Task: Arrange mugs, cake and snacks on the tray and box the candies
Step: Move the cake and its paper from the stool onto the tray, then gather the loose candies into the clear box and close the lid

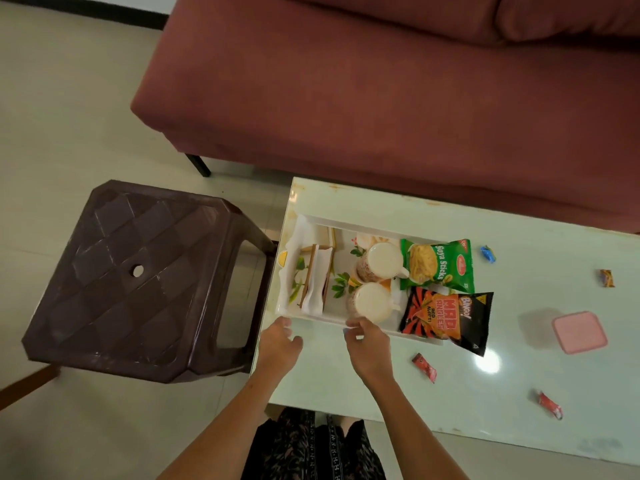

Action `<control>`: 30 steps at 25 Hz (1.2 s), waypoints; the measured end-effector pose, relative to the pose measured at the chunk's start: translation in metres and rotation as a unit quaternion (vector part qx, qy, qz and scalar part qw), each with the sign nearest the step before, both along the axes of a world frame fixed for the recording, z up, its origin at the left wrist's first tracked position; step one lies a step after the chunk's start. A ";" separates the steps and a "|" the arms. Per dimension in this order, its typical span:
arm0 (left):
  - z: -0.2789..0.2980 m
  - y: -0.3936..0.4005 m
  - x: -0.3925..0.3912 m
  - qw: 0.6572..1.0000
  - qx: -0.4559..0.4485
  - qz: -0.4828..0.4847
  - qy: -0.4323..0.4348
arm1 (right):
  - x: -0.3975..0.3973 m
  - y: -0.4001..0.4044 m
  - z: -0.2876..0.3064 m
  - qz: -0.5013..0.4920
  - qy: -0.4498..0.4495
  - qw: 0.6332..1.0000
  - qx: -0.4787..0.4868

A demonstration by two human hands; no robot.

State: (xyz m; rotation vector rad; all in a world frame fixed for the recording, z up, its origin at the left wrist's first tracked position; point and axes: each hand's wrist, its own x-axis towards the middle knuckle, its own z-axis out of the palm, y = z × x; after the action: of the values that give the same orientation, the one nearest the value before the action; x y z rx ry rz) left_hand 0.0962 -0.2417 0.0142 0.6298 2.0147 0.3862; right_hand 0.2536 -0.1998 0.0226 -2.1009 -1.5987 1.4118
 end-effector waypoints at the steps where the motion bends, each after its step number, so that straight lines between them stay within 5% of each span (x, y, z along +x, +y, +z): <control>1: 0.001 -0.008 -0.001 1.000 -0.009 0.004 -0.003 | 0.017 -0.004 0.002 -0.003 -0.004 1.000 -0.005; 5: 0.001 -0.036 -0.005 0.997 -0.048 0.058 -0.004 | 0.105 -0.020 -0.007 -0.058 -0.064 0.992 -0.089; 10: -0.013 -0.051 -0.005 0.975 -0.065 0.209 -0.031 | 0.219 -0.027 -0.018 -0.280 -0.046 0.933 -0.223; 14: -0.017 -0.016 -0.012 0.977 -0.034 0.211 0.011 | 0.259 0.020 -0.025 -0.357 -0.016 0.912 -0.201; 22: -0.028 0.101 -0.038 0.987 0.018 0.082 0.139 | 0.229 0.132 -0.051 -0.361 0.128 0.912 -0.145; 30: -0.058 0.126 -0.064 0.991 0.007 0.118 0.066 | 0.219 0.142 -0.076 -0.342 0.217 0.865 -0.297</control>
State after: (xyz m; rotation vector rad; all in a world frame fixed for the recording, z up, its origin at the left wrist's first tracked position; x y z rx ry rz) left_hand 0.0324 -0.1159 -0.0440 0.4362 2.2224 0.5106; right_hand 0.4723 -0.0583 -0.0531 -2.0513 -0.1894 2.0075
